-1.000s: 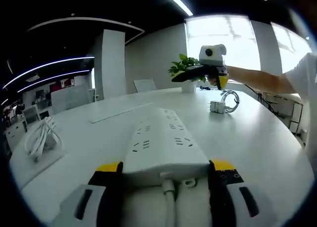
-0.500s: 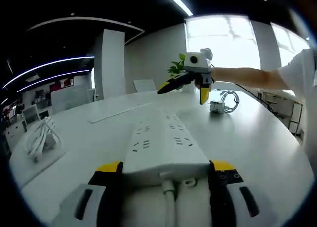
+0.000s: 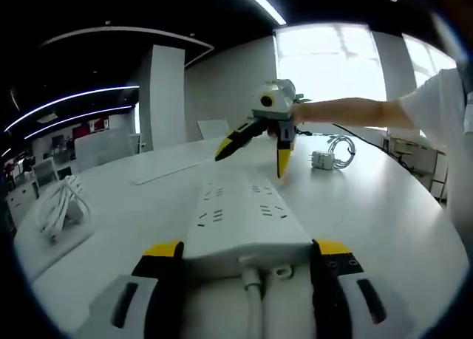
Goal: Straighten the power strip on the desk, plug the charger into it
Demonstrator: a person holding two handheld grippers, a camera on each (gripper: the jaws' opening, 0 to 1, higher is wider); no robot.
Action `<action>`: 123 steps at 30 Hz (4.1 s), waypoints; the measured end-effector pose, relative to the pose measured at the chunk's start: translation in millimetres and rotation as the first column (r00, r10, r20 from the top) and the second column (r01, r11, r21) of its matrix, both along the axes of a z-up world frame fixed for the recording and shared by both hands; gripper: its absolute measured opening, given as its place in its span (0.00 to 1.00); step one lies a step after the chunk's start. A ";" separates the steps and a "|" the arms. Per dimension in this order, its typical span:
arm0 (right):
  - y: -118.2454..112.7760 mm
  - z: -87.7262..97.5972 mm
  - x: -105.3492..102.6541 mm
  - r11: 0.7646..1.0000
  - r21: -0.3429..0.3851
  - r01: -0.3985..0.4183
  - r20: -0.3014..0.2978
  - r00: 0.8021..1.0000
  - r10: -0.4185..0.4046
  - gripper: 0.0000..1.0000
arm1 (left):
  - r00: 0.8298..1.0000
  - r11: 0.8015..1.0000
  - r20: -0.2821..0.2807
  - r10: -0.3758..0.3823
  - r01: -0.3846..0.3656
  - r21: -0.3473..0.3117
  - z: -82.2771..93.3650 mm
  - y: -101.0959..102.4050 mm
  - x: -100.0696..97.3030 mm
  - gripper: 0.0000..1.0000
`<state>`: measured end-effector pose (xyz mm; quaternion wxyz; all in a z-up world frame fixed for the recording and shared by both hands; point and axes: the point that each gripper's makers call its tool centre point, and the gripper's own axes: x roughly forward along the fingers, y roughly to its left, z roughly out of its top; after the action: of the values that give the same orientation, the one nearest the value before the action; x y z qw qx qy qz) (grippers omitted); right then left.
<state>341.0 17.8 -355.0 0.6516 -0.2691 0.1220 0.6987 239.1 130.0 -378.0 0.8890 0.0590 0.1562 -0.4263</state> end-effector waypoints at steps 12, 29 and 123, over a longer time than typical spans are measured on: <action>21.4 -16.0 4.4 0.997 -0.008 -0.080 -0.096 0.992 0.079 0.71 | 1.000 1.000 0.001 -0.017 0.017 -0.004 -0.4 -0.1 -1.1 0.70; 30.9 -20.8 -1.6 0.982 0.071 -0.176 -0.169 0.968 0.186 0.73 | 0.999 0.999 -0.001 -0.033 0.032 -0.011 -0.3 1.3 -1.3 0.71; -10.8 -25.8 -95.4 0.950 -0.080 0.301 -0.134 0.942 -0.309 0.72 | 0.985 0.984 0.004 -0.174 0.174 -0.043 1.4 -6.7 -18.7 0.76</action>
<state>245.7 7.0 -380.8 0.7332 -0.2142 0.2294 0.6032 220.5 123.3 -376.6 0.8496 0.0532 0.1409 -0.5055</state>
